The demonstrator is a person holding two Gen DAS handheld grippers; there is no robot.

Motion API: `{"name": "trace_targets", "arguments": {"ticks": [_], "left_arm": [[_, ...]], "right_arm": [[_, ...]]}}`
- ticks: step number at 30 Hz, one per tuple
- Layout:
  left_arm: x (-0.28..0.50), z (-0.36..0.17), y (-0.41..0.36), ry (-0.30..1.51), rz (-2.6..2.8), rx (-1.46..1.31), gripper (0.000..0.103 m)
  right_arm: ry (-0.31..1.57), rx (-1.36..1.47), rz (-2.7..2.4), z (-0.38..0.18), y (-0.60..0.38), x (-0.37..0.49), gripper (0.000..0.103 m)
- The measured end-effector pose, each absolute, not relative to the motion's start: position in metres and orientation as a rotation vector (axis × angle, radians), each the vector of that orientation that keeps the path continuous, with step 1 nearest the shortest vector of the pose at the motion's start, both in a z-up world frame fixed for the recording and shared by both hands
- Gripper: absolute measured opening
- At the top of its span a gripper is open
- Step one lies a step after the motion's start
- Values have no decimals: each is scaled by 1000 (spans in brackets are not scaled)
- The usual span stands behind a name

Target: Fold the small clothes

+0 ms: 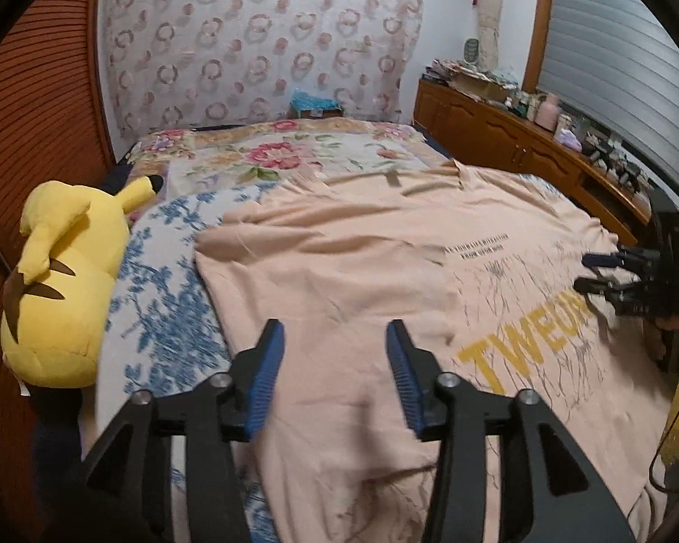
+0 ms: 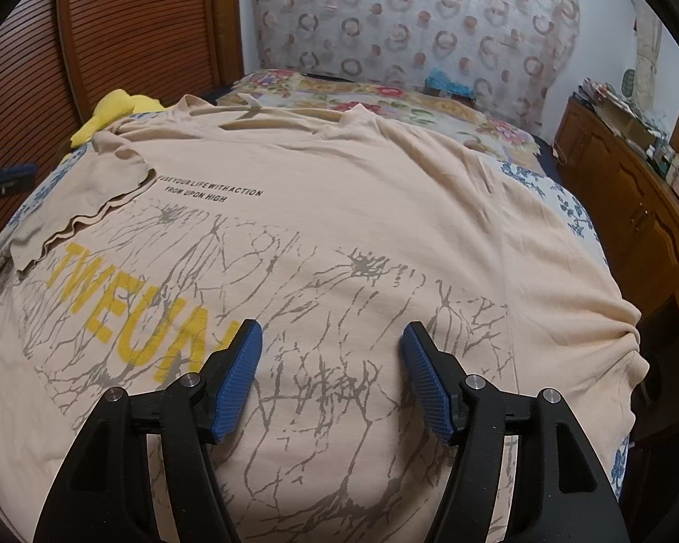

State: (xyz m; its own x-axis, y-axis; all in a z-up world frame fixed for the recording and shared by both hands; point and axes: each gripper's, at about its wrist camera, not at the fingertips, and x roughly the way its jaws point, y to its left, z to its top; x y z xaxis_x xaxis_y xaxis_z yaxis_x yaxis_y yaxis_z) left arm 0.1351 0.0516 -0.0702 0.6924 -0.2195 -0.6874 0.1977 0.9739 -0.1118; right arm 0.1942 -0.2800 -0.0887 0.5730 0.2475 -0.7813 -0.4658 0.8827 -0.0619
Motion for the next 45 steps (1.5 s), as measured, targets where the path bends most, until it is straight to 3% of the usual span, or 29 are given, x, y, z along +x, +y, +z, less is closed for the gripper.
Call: {"name": "trace_targets", "arguments": {"ticks": [4, 13, 23, 30, 39, 42, 44, 45], "left_arm": [[134, -85, 39, 815, -261, -5, 56], [134, -98, 27, 871, -252, 34, 57], [136, -101, 22, 882, -243, 56, 60], [137, -102, 20, 887, -252, 72, 66], [136, -101, 17, 888, -254, 73, 71], [137, -101, 17, 888, -253, 75, 72], [137, -101, 17, 888, -255, 73, 73], [137, -101, 17, 888, -254, 73, 73]], "right_arm": [[866, -273, 426, -89, -280, 194, 67], [835, -231, 414, -81, -298, 194, 65], [796, -120, 220, -50, -412, 197, 62], [865, -21, 147, -59, -469, 208, 61], [910, 15, 158, -73, -480, 223, 50], [902, 12, 148, -71, -481, 227, 38], [897, -5, 146, -70, -477, 229, 24], [893, -27, 141, -69, -474, 229, 23]]}}
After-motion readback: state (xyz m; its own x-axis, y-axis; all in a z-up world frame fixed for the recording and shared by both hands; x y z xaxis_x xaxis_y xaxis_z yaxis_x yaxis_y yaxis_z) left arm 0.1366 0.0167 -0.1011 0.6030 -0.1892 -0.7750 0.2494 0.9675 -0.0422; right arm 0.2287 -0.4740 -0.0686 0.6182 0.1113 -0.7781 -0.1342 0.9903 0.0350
